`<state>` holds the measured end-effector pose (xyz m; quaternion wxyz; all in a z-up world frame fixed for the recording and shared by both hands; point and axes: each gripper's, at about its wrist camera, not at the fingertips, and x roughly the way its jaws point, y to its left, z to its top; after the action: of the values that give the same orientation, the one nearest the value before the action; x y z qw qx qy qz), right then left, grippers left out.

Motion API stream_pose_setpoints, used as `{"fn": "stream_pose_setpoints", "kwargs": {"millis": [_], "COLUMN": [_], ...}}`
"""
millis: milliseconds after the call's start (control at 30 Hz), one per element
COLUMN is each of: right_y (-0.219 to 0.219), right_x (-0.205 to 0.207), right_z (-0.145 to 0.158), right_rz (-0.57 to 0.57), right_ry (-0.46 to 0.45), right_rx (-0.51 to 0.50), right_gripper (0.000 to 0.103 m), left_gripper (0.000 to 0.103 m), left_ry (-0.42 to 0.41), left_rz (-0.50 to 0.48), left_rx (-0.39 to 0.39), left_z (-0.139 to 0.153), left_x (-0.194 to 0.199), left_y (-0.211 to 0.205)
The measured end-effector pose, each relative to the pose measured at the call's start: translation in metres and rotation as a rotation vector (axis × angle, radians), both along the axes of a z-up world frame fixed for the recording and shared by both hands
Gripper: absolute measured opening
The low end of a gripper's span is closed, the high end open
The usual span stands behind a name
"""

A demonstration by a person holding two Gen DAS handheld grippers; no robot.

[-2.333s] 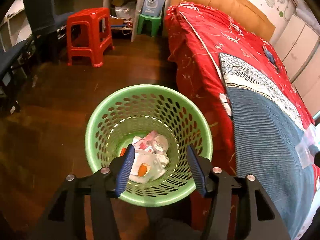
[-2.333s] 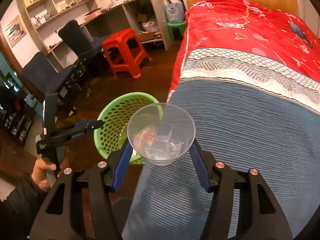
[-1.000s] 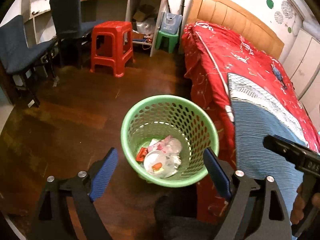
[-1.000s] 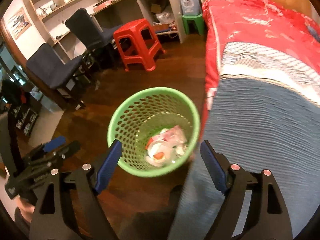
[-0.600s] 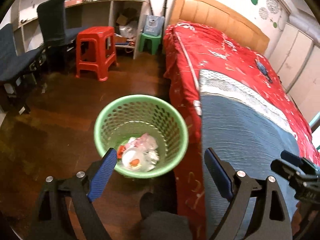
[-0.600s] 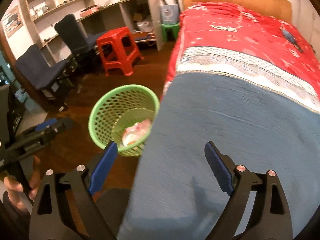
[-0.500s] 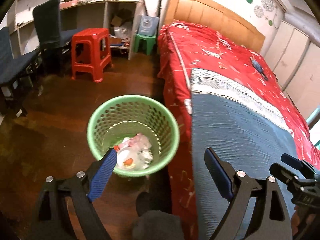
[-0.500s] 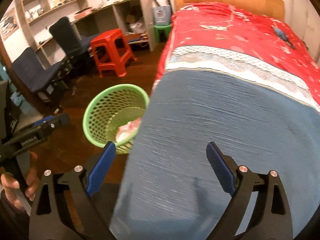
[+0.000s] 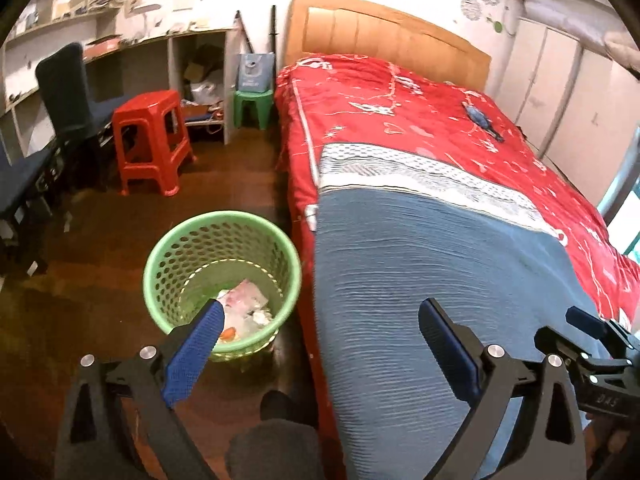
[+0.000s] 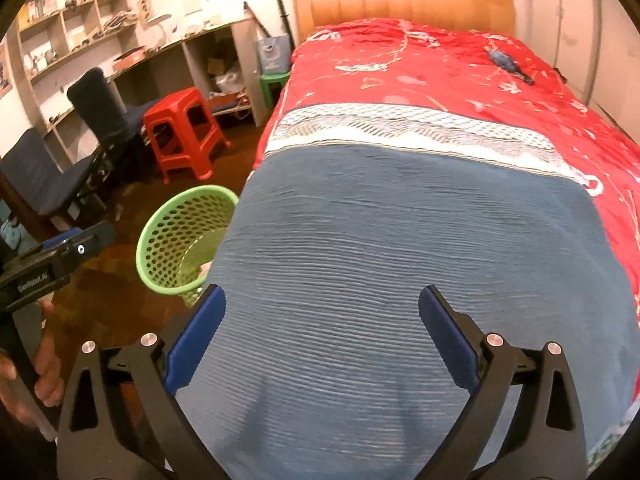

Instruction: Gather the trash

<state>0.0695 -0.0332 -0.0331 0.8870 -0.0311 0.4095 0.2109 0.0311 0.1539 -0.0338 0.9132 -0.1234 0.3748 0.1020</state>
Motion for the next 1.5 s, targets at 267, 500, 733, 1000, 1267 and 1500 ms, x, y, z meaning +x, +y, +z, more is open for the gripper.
{"fn": "stream_pose_setpoints", "kwargs": {"millis": [267, 500, 733, 1000, 1267, 1500], "right_y": [-0.035, -0.054, -0.067, -0.074, -0.075, -0.076], "right_x": [-0.011, -0.023, -0.037, -0.042, -0.047, -0.050], "right_z": [0.008, 0.013, 0.020, 0.027, 0.028, 0.029], "right_rz": [-0.066, -0.095, -0.105, -0.131, -0.148, -0.151], "right_ry": [-0.019, -0.045, -0.073, -0.096, -0.115, -0.125], "right_rx": [0.034, 0.041, 0.059, 0.071, 0.056, 0.053], "right_gripper": [0.098, 0.098, 0.098, 0.098, 0.098, 0.098], "left_gripper": [0.095, 0.095, 0.095, 0.095, 0.095, 0.095], "left_ry": [-0.020, -0.047, -0.047, -0.068, -0.074, -0.075], "left_rz": [-0.033, -0.036, -0.034, -0.017, -0.016, -0.021], "left_rx": [0.026, 0.053, 0.051, 0.043, 0.039, 0.035], "left_z": [0.008, 0.020, 0.024, 0.030, 0.030, 0.030], "left_x": [-0.003, -0.013, -0.025, -0.035, -0.037, -0.038], "left_y": [-0.036, -0.057, -0.068, -0.072, -0.075, -0.081]}}
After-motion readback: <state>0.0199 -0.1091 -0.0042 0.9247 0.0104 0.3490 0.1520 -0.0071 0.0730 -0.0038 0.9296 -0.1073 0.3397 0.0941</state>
